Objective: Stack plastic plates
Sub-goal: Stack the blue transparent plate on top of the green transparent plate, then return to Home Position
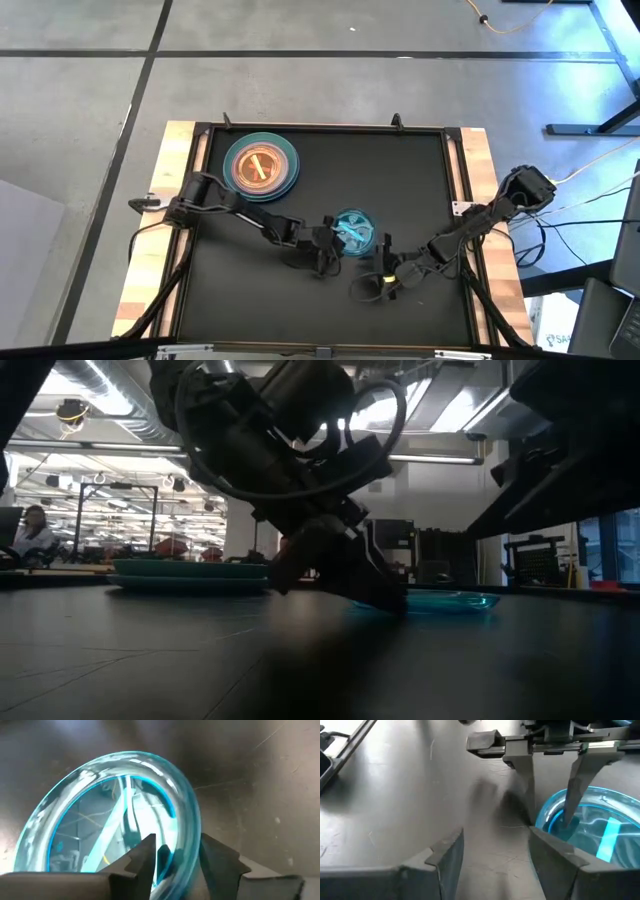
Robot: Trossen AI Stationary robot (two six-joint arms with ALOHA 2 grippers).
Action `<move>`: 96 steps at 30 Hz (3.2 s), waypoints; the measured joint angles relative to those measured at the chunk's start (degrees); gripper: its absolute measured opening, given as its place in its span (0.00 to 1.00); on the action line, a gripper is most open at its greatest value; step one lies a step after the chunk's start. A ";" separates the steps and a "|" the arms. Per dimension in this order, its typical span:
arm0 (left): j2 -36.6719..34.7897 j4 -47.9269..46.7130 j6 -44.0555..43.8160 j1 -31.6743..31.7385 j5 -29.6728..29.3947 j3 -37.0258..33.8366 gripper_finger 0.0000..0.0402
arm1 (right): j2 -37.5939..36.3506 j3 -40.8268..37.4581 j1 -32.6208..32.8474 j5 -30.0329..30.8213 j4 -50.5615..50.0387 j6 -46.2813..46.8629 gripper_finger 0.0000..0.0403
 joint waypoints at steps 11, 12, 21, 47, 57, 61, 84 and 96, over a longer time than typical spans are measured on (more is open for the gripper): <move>-0.91 -3.34 -1.11 0.10 -2.78 -0.05 0.02 | 0.00 -0.01 0.22 3.70 0.09 -0.43 0.52; -1.68 -4.15 -1.39 0.02 -3.67 -0.14 0.02 | 0.00 0.00 0.23 3.68 0.10 -0.55 0.52; -17.27 -18.17 -1.81 -2.04 -16.05 -1.53 0.01 | -0.89 -0.06 3.14 8.94 0.03 -2.16 0.52; -57.57 -19.32 -15.31 16.85 -21.56 -42.21 0.00 | -0.98 -2.05 -4.52 9.98 -2.91 0.88 0.52; -57.78 -19.94 -17.12 17.69 -15.46 -42.32 0.24 | -0.98 -2.02 -9.14 4.32 -3.40 -0.86 0.52; -60.05 -20.40 -14.42 16.00 -12.74 -39.29 0.30 | -2.56 -2.02 -11.44 0.83 -3.50 -3.11 0.52; -79.71 13.60 -12.19 17.16 10.14 -58.28 0.03 | -37.58 -17.90 -36.90 -20.78 2.28 -15.67 0.02; -93.98 12.06 -14.39 17.16 9.70 -63.58 0.03 | -57.49 -29.92 -38.46 -22.29 7.19 -13.19 0.01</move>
